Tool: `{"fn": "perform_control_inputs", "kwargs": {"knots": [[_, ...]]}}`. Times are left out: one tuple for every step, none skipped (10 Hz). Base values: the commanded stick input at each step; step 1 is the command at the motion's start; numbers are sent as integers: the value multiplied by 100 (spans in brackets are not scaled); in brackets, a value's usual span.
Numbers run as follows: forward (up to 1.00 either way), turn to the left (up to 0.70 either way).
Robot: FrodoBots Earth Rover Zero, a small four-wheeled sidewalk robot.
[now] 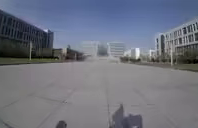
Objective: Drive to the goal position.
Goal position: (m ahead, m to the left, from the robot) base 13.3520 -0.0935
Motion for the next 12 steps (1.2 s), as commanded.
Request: {"fn": "perform_control_inputs", "kwargs": {"knots": [[100,0],[100,0],[100,0],[100,0],[100,0],[100,0],[100,0],[100,0],[100,0],[100,0],[100,0],[100,0]]}}
